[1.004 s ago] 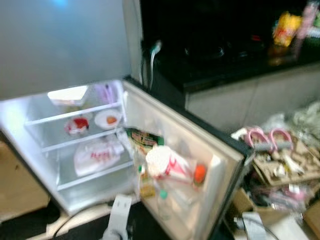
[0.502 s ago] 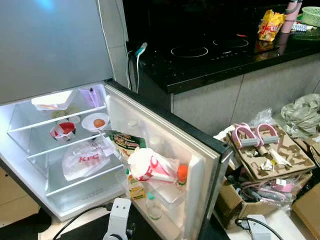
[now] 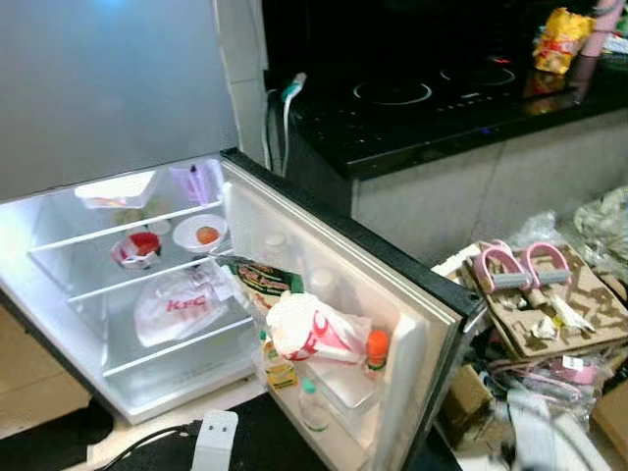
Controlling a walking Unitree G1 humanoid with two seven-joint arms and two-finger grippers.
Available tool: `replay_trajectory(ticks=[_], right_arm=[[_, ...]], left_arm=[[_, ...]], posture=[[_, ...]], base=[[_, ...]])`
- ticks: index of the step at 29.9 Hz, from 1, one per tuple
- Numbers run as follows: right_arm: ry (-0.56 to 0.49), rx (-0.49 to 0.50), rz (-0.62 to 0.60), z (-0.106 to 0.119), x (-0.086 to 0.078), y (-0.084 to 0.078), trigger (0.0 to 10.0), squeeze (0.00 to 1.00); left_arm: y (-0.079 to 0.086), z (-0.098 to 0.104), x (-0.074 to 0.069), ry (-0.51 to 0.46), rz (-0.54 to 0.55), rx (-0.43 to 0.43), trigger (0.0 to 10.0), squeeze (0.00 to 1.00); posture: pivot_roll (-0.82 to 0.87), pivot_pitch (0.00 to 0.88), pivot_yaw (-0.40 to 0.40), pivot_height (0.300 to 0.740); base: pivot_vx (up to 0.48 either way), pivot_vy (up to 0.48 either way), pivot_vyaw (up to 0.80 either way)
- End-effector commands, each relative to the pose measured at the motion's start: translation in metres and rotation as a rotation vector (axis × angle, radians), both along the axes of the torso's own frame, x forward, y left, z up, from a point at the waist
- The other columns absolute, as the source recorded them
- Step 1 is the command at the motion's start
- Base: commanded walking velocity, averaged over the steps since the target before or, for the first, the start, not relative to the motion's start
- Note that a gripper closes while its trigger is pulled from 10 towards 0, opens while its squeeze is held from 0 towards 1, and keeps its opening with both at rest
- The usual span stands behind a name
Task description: Restocking fridge
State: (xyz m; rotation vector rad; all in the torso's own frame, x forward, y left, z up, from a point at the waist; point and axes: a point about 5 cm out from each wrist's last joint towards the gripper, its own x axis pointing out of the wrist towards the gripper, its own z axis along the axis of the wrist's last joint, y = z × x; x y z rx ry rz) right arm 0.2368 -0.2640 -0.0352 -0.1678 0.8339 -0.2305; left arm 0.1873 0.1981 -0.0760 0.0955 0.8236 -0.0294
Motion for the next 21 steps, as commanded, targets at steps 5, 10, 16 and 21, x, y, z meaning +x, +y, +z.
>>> replay_trajectory(ticks=[5,10,16,21], right_arm=[[-0.104,0.098,-0.092,0.017,0.028,0.011,10.0,0.0],[-0.16,0.325,-0.068,0.029,0.054,0.045,10.0,0.0],[-0.108,0.488,0.101,0.029,0.058,0.078,10.0,0.0],[0.024,0.693,0.325,0.019,0.044,0.11,10.0,0.0]], left_arm=[[0.013,-0.017,-0.036,0.174,-0.003,0.1,10.0,0.0],[0.002,-0.027,-0.056,0.289,-0.066,0.117,10.0,0.0],[-0.006,-0.033,-0.068,0.355,-0.086,0.117,10.0,0.0],[-0.016,-0.036,-0.075,0.404,-0.104,0.11,10.0,0.0]], posture=[[-0.03,0.007,0.026,0.74],[-0.03,0.002,0.032,0.74],[-0.03,0.004,0.03,0.74],[-0.03,0.015,0.022,0.74]], base=[[0.0,0.0,0.0],[0.0,0.0,0.0],[0.0,0.0,0.0],[0.0,0.0,0.0]])
